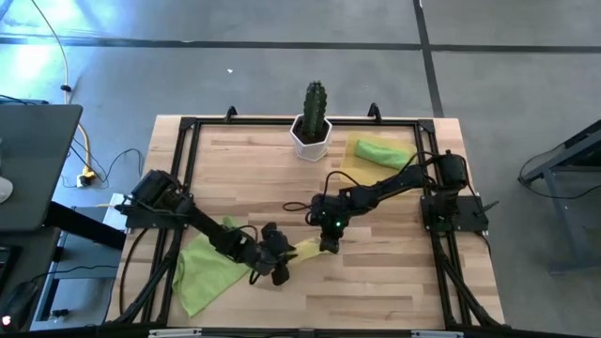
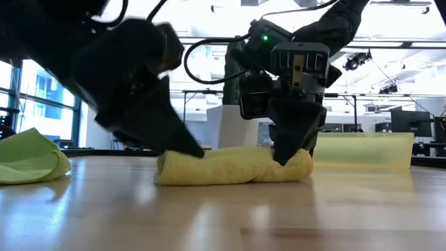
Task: Roll microfiber towels into tight, uniform cylinder then place into a basket
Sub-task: Roll the yellow towel
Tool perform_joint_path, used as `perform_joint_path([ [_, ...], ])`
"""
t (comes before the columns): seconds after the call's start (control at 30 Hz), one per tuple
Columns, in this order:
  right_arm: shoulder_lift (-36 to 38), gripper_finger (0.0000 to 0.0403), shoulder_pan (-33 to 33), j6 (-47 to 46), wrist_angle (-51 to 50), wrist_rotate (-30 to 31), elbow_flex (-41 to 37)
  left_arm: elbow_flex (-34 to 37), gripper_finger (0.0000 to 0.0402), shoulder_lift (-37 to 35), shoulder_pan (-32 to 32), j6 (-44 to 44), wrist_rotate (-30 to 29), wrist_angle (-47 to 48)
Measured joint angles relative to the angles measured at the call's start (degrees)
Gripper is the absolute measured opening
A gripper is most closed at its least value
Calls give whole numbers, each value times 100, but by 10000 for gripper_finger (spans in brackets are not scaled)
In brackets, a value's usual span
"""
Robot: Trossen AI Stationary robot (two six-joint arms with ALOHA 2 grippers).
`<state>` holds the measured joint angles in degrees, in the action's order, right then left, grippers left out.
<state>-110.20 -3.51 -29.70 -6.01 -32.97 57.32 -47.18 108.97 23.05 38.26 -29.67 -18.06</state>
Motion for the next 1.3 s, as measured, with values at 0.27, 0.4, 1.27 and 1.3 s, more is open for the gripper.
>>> perform_joint_path([
  [0.27,-2,58,-2,961,-8,22,58,-17,92,275,35,492,-24,43],
  [0.4,98,111,0,1755,-590,155,365,-15,92,342,71,592,-14,55],
  [1.27,601,128,-2252,4022,491,5531,-220,-2,92,365,125,507,-84,75],
  [1.3,601,128,-2232,4022,486,5522,-244,-2,92,365,125,507,-83,71],
])
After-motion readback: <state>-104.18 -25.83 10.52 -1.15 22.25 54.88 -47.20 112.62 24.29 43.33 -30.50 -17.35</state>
